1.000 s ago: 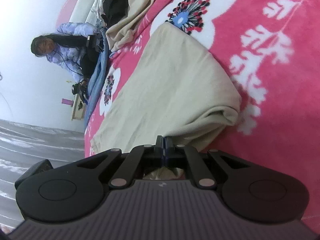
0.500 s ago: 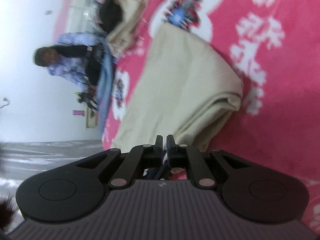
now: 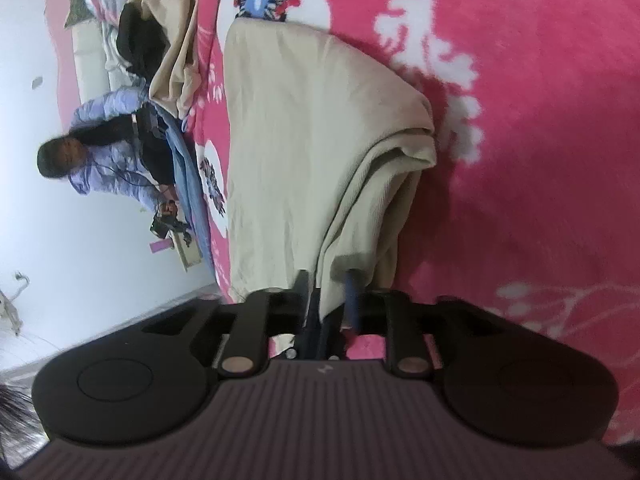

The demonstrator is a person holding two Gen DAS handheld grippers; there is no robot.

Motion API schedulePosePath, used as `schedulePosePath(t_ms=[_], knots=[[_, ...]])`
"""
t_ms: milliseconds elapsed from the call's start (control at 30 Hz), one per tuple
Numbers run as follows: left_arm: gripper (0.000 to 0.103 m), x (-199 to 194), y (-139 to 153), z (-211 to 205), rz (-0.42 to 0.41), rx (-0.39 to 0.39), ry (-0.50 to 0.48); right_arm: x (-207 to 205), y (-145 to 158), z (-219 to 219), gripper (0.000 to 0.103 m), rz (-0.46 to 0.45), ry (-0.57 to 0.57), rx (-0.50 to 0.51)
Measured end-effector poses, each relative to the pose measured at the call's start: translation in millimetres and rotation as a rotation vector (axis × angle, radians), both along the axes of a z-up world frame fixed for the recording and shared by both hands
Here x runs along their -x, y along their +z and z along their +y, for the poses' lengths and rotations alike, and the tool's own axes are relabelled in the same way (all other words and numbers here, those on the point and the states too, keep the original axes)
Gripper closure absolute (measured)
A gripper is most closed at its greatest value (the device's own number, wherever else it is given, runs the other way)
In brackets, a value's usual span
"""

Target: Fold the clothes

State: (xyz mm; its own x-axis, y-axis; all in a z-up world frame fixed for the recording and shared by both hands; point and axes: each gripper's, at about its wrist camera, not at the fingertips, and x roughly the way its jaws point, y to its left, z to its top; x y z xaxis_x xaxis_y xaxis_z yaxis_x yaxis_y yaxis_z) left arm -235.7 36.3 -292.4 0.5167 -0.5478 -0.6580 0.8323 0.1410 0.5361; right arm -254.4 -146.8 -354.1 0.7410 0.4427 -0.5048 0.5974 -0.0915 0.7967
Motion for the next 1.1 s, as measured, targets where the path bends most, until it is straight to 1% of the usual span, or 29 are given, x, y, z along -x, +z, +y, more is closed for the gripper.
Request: schedulePosePath(t_ms=[67, 133, 267, 400, 567, 767, 1000, 1100], knots=[[0.097, 0.5, -0.9, 0.7, -0.007, 0.000, -0.009, -0.4, -3.2, -1.4, 0.072, 0.028, -0.002, -0.014], [0.097, 1.1, -1.3, 1.7, -0.010, 0.000, -0.016, -1.5, -6.6, -3.1, 0.072, 0.056, -0.005, -0.028], [0.097, 2.1, -2.1, 3.7, -0.017, 0.000, -0.031, -5.6, -6.6, -6.8, 0.072, 0.082, -0.013, -0.040], [0.097, 0.3, -2.0, 4.3, -0.007, 0.006, -0.029, -4.5, 9.4, -5.0, 0.072, 0.111, 0.015, -0.030], [0.097, 2.8, -3.4, 7.1, -0.006, 0.011, -0.036, -4.6, 25.5, 0.3, 0.072, 0.110, 0.025, -0.030], [0.097, 2.9, -4.7, 11.2, -0.012, 0.020, -0.055, -21.6, 11.3, 1.1, 0.072, 0.160, 0.036, -0.053], [0.097, 1.8, -6.1, 15.5, -0.017, 0.031, -0.078, -31.4, 5.2, 2.6, 0.072, 0.206, 0.057, -0.038], [0.097, 0.3, -5.9, 16.6, -0.005, 0.036, -0.080, -37.3, 4.9, 2.7, 0.073, 0.219, 0.070, -0.025]])
